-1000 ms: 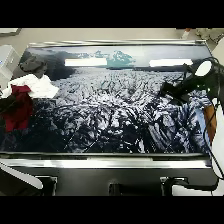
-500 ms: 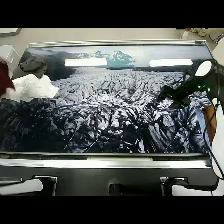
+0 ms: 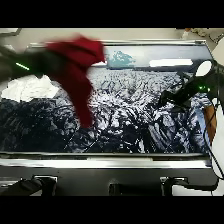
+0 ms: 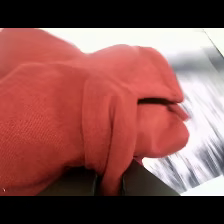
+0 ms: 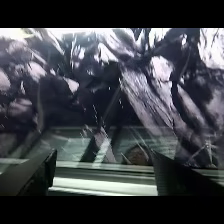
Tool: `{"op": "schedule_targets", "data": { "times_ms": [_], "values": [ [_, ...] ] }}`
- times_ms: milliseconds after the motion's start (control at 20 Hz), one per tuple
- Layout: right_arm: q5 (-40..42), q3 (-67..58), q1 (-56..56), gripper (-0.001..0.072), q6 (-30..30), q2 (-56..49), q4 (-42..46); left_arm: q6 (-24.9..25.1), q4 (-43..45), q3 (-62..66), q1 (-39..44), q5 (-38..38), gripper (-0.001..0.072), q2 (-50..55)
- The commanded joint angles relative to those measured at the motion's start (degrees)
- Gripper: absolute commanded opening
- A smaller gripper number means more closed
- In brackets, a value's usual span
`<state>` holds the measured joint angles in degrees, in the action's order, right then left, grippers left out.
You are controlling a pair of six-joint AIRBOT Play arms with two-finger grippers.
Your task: Fold the clothes and pants, and hang the long-sleeved shirts on hangers.
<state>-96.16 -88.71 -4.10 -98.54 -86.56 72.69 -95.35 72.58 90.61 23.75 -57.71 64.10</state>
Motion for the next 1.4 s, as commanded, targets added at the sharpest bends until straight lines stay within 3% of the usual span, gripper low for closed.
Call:
{"op": "schedule_targets", "data": {
  "times_ms": [0,250,300,350,500,650,750,850,1000,1150,1350],
  "values": [
    [-2.56,0.02,0.07,0.0686,2.08,0.02,0.07,-2.49,0.42,-15.04,14.36,5.25,0.0022,4.57],
    [-2.21,0.02,0.07,0.0685,2.91,0.02,0.02,-1.97,-1.25,-21.92,17.62,4.24,0.0035,19.50],
    [-2.03,0.02,0.07,0.0685,3.23,0.02,0.02,-1.05,-3.52,-20.61,16.98,3.85,0.0303,21.35],
    [-1.73,0.02,0.07,0.0685,3.50,0.00,0.02,-0.50,-6.60,-18.60,15.85,3.15,0.0720,22.27],
    [-0.15,0.04,0.07,0.0686,4.59,0.00,-0.11,3.08,-8.52,-9.40,9.53,-2.43,0.0717,21.55],
    [2.36,0.66,0.07,0.0687,5.46,-0.09,-2.49,5.60,-8.52,-0.63,-1.25,-13.79,0.0715,20.35],
    [6.64,1.92,0.07,0.0688,5.60,-0.61,-4.57,5.62,-8.52,-1.51,-6.82,-23.26,0.0714,19.21],
    [11.39,3.63,0.07,0.0688,5.60,-1.88,-8.37,6.93,-8.59,-7.96,-8.35,-28.04,0.0714,16.81],
    [15.04,5.35,0.13,0.0688,5.84,-5.77,-13.77,6.67,-12.87,-26.01,-4.59,-19.30,0.0714,9.25],
    [15.67,5.57,0.13,0.0691,7.54,-10.78,-18.08,5.84,-26.67,-44.13,4.15,-3.82,0.0714,5.20],
    [15.85,5.60,0.13,0.0710,9.70,-15.06,-23.89,6.05,-40.33,-52.50,17.51,14.08,0.0713,7.74]
  ]
}}
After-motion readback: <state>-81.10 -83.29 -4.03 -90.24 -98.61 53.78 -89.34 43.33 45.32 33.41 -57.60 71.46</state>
